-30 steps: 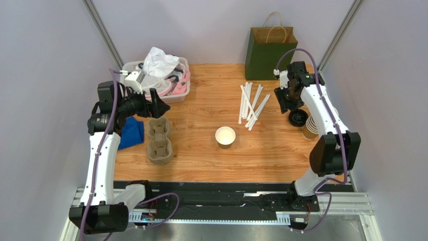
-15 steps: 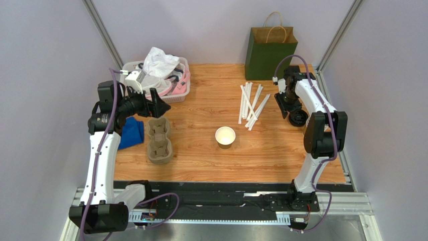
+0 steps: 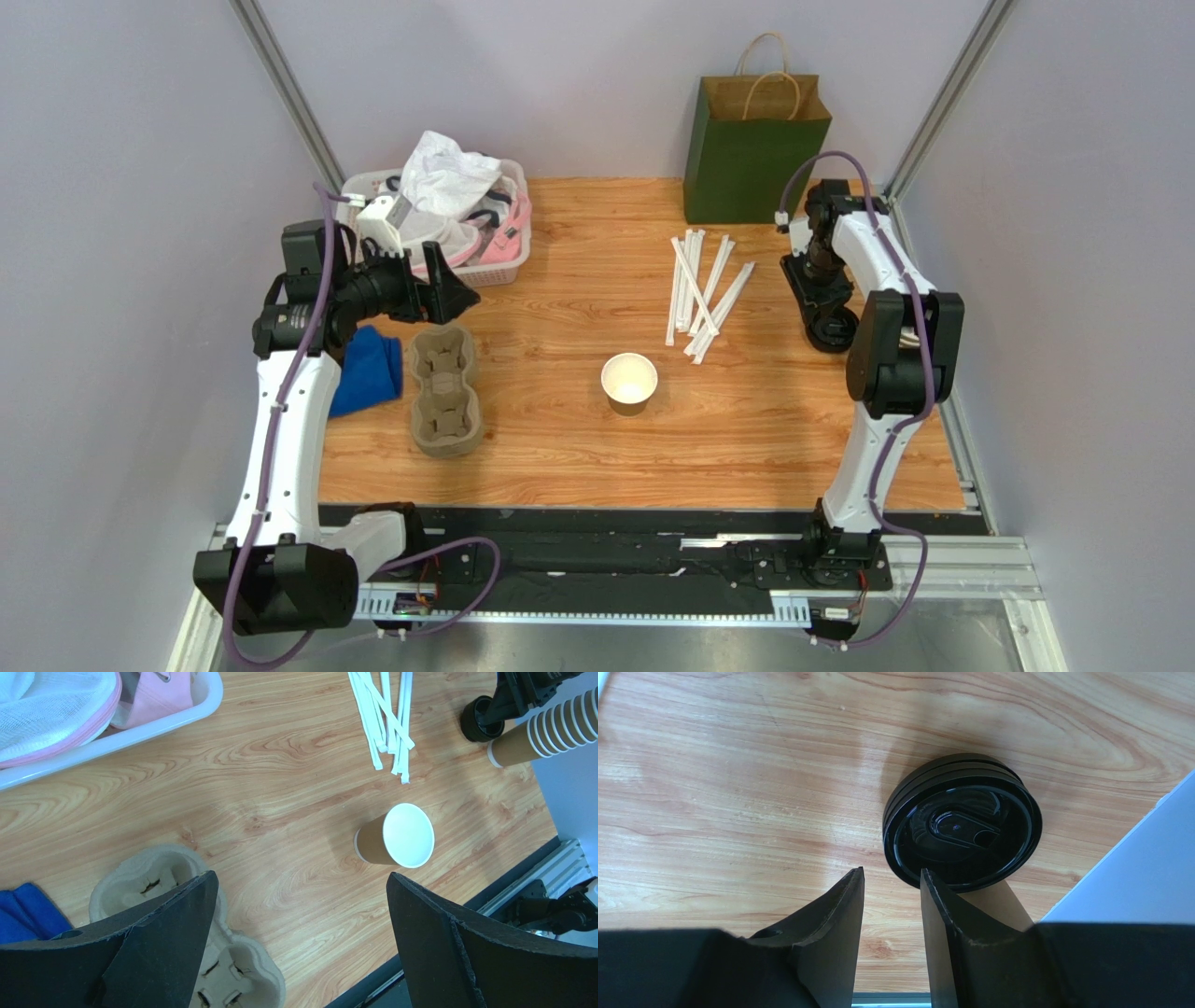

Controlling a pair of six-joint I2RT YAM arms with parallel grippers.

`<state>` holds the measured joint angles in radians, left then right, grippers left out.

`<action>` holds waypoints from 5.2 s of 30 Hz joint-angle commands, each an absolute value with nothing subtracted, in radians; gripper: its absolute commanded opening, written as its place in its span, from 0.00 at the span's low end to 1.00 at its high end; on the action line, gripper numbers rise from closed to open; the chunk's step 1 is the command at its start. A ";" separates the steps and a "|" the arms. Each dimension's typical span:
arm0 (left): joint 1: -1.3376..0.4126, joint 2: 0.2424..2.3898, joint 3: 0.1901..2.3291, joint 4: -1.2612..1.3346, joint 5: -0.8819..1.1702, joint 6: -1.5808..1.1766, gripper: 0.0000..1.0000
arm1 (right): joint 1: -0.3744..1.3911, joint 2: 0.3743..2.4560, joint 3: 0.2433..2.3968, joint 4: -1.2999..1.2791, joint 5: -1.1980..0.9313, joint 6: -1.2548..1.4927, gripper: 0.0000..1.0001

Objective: Pack the takeout coffee

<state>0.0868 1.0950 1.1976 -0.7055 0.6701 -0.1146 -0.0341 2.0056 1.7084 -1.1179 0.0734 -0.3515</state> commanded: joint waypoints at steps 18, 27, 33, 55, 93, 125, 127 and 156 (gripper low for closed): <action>0.092 1.131 1.221 -0.672 0.683 -0.126 0.99 | -0.074 2.123 1.813 -1.134 0.034 -0.359 0.36; 0.092 1.138 1.221 -0.669 0.684 -0.127 0.99 | -0.083 2.137 1.816 -1.140 0.028 -0.356 0.35; 0.092 1.147 1.224 -0.663 0.693 -0.133 0.99 | -0.090 2.137 1.813 -1.146 0.018 -0.353 0.25; 0.092 1.170 1.235 -0.661 0.712 -0.137 0.99 | -0.097 2.082 1.813 -1.201 -0.057 -0.336 0.00; 0.017 0.853 1.232 -0.667 1.037 0.555 0.99 | 0.274 1.582 1.761 -1.575 -1.167 -0.479 0.00; -1.038 1.005 1.163 -0.798 0.482 1.250 0.70 | 0.715 1.626 1.641 -1.643 -1.243 -0.489 0.00; -1.046 1.009 1.160 -0.784 0.480 1.233 0.67 | 0.739 1.634 1.652 -1.651 -1.238 -0.494 0.00; -0.571 1.068 1.243 -0.510 0.816 -0.252 0.00 | 0.373 1.504 1.865 -1.186 -0.642 -0.144 0.68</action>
